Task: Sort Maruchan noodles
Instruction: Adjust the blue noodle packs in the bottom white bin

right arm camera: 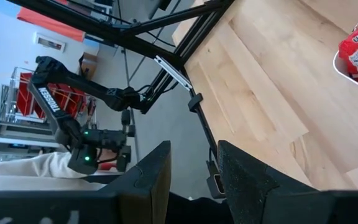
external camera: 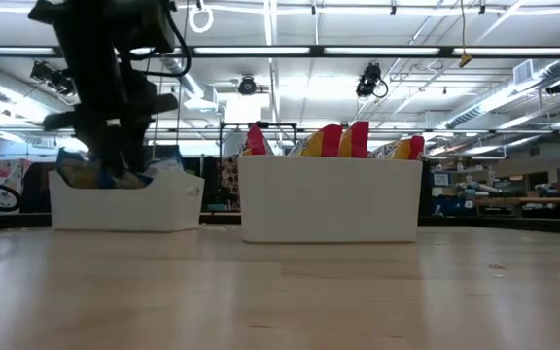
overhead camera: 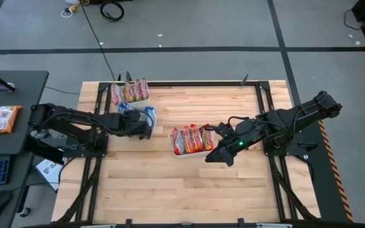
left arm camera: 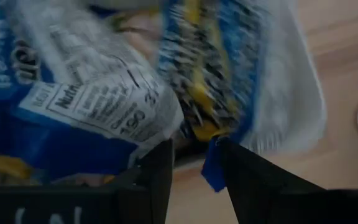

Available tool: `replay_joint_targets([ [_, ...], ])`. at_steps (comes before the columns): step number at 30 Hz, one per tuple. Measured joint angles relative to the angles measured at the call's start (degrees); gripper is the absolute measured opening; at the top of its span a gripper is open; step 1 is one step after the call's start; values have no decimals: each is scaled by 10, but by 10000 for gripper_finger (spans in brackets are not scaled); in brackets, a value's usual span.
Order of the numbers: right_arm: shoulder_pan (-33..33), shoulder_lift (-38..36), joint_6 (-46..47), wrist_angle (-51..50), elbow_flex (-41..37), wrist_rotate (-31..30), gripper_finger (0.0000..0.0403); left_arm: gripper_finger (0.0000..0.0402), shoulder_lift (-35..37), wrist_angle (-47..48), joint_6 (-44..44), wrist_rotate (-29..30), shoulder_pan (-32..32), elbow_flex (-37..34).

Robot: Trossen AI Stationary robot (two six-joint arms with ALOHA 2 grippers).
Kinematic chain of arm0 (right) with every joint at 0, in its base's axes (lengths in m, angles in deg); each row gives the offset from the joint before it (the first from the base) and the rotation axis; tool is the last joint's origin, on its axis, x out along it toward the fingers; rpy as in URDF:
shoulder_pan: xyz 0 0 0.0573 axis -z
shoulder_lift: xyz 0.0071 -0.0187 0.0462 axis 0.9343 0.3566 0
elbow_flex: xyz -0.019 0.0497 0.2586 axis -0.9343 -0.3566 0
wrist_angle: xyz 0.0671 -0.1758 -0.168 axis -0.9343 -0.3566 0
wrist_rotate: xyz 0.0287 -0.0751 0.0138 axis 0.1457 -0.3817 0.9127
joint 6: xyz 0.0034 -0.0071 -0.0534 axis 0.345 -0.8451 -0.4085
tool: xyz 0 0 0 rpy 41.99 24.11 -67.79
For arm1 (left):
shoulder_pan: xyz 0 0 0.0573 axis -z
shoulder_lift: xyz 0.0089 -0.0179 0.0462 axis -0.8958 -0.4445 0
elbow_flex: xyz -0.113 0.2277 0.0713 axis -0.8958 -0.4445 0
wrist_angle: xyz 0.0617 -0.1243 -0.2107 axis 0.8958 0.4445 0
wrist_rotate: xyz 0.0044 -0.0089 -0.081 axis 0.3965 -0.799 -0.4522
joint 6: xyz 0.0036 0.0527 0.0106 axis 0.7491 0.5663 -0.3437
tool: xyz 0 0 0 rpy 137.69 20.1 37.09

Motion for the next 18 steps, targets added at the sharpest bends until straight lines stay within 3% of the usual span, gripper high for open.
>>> replay_joint_targets([
  [6, -14, 0, 9, 0, 0, -7, 137, 141, -8, -101, 7, -11, -18, -69],
  [11, -32, 0, 24, 2, 0, -17, 137, 141, -3, -106, -15, -29, -27, -91],
  [18, -50, 0, 24, 5, 0, -17, 137, 141, 3, -42, -17, -158, -28, -38],
])
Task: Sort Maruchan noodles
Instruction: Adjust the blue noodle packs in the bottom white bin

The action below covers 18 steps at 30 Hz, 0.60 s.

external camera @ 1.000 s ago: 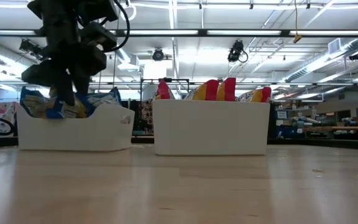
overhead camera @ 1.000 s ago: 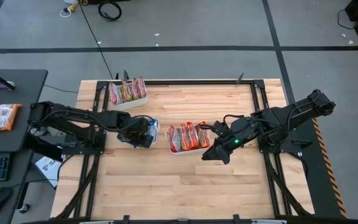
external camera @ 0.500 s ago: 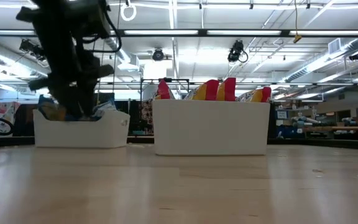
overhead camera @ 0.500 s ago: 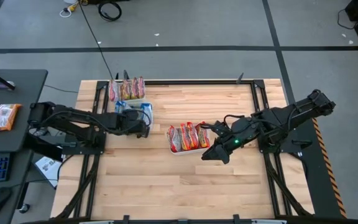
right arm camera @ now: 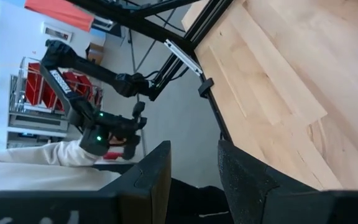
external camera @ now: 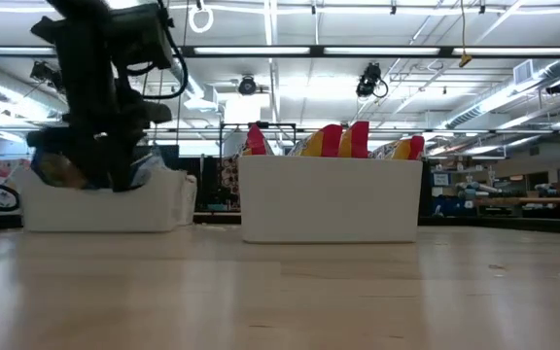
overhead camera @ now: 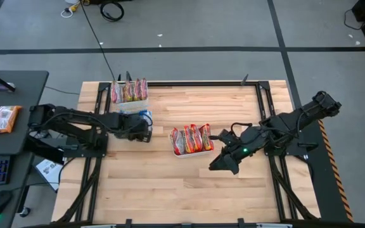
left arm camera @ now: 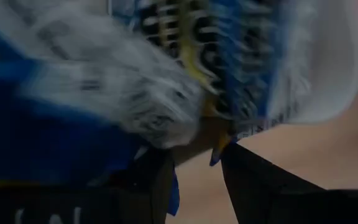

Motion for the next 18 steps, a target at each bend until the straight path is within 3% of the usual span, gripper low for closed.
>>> replay_joint_targets([
  [4, -10, 0, 0, 0, 0, 0, 137, 141, 0, 41, -3, -80, 14, 49],
  [12, -21, 0, -5, -1, 0, 0, 137, 141, 1, 148, -14, -60, 37, 145],
  [18, -21, 0, -12, -8, 0, 0, 137, 141, 0, 187, -19, -99, 43, 128],
])
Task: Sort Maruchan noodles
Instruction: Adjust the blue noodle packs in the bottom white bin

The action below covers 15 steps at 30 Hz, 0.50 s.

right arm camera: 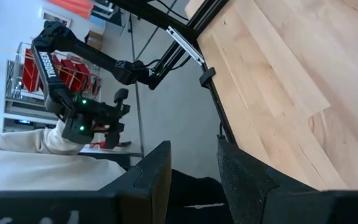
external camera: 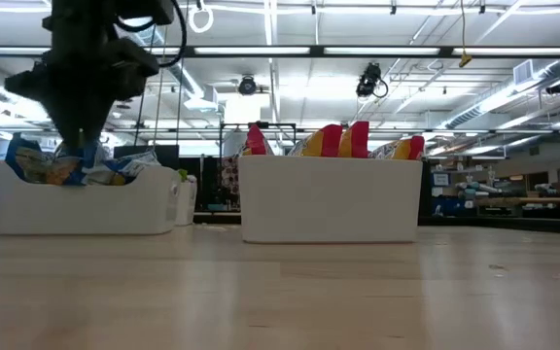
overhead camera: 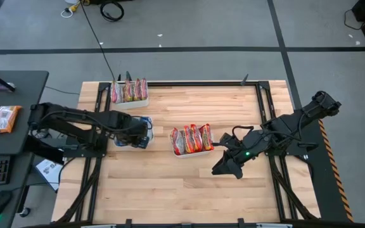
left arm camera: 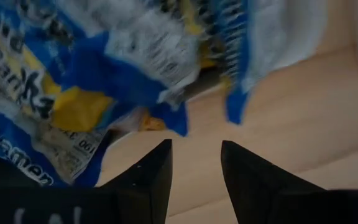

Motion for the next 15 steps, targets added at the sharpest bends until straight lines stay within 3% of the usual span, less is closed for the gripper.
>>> replay_joint_targets([
  [9, 4, 0, -9, 1, 0, 0, 137, 141, 0, -86, -53, 8, -18, -86],
  [15, 4, 0, 4, 3, 0, -14, 137, 141, 2, -119, -124, 109, -46, -131],
])
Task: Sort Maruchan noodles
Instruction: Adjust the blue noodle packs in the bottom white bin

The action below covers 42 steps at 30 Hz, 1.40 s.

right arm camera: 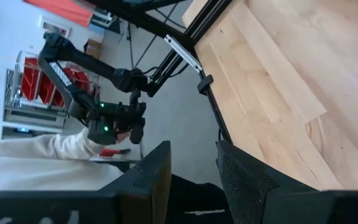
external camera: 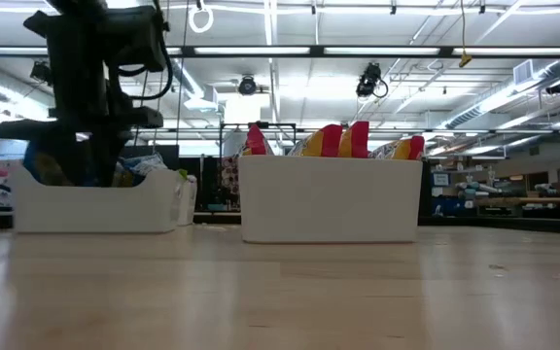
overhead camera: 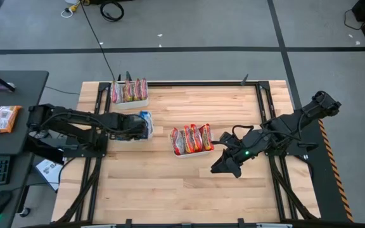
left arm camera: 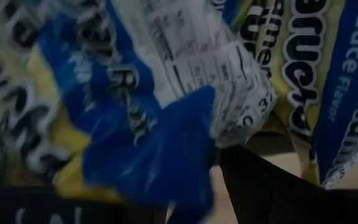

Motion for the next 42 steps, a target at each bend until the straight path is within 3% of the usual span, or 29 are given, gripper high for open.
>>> replay_joint_targets([
  [2, -5, 0, 8, 0, 0, -11, 137, 141, 0, 1, -16, 25, -7, -7],
  [5, -15, 0, 19, 0, 0, -30, 137, 141, 0, 0, -8, 16, -16, -13],
  [13, -31, 0, 30, 5, 0, -66, 137, 141, -2, 51, 74, -149, -25, -21],
  [20, -33, 0, 33, 5, 0, -69, 137, 141, 17, 112, 69, -192, -9, -18],
  [25, -33, 0, 37, 6, 0, -68, 137, 141, 45, 110, 70, -204, 14, 45],
  [28, -33, 0, 38, 9, 0, -67, 137, 141, 51, 119, 70, -170, 25, 93],
  [31, -33, 0, 38, 9, 0, -63, 137, 141, 52, 156, 70, -85, 29, 125],
  [34, -33, 0, 38, 9, 0, -59, 137, 141, 52, 189, 51, 15, 26, 125],
  [37, -33, 0, 38, 9, 0, -58, 137, 141, 52, 198, 27, 79, 25, 111],
  [42, -32, 0, 38, 9, 0, -54, 137, 141, 52, 117, 41, 99, 26, 89],
])
